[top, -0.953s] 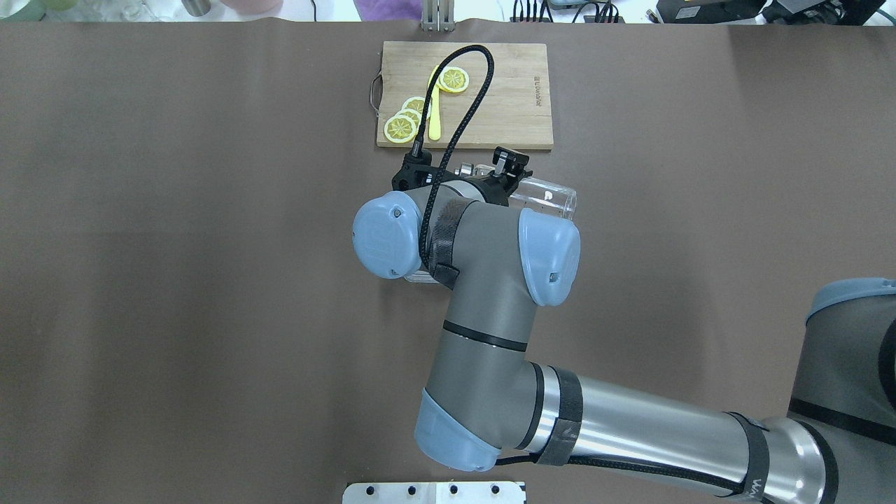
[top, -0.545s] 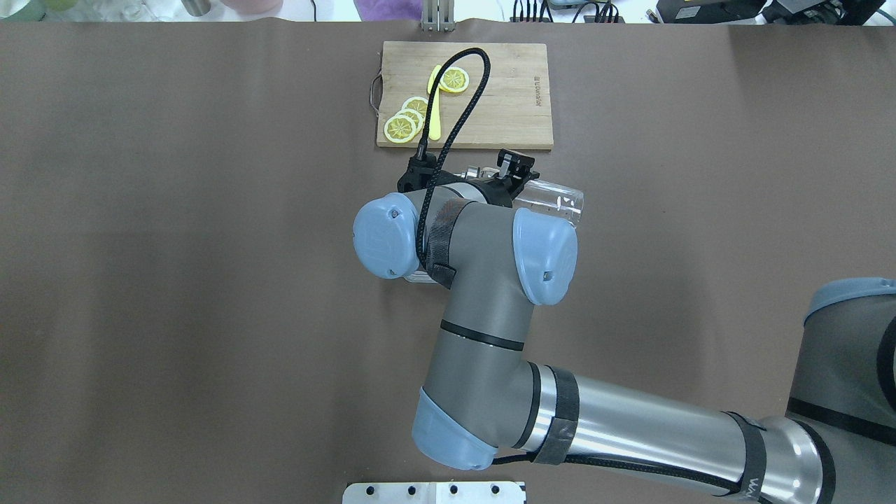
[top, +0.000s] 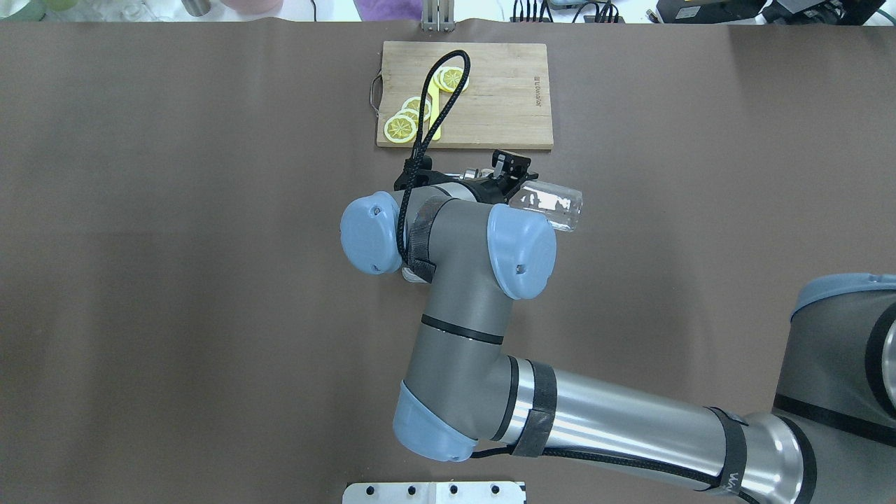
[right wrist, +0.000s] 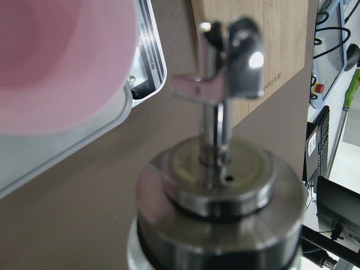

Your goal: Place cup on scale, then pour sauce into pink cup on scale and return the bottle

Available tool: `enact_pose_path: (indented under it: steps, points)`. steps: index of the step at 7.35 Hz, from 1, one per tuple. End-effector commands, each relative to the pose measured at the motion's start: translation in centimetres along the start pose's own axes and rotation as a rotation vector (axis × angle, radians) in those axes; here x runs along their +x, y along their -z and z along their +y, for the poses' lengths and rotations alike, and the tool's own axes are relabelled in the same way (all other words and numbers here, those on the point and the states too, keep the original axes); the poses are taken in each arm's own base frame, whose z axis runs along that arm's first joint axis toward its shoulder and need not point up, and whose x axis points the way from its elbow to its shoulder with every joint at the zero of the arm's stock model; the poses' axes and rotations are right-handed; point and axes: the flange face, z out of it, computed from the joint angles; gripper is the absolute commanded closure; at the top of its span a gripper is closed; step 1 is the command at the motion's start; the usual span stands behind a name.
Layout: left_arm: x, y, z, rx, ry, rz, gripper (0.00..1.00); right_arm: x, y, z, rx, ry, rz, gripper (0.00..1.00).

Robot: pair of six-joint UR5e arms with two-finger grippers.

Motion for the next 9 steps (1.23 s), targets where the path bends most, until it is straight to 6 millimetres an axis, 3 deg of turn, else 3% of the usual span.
enact_pose_path:
  steps: [1,4,9]
  points:
    - [0.0,0.0,0.0,0.000,0.001,0.001,0.02,0.0,0.0,0.2,-0.024,0.011,0.006,1.00]
    - [0.0,0.0,0.0,0.000,0.001,0.000,0.02,0.4,1.4,-0.5,-0.037,0.019,0.008,1.00]
    - [0.0,0.0,0.0,0.000,-0.001,0.002,0.02,-0.6,1.0,-0.5,-0.082,0.045,0.017,1.00]
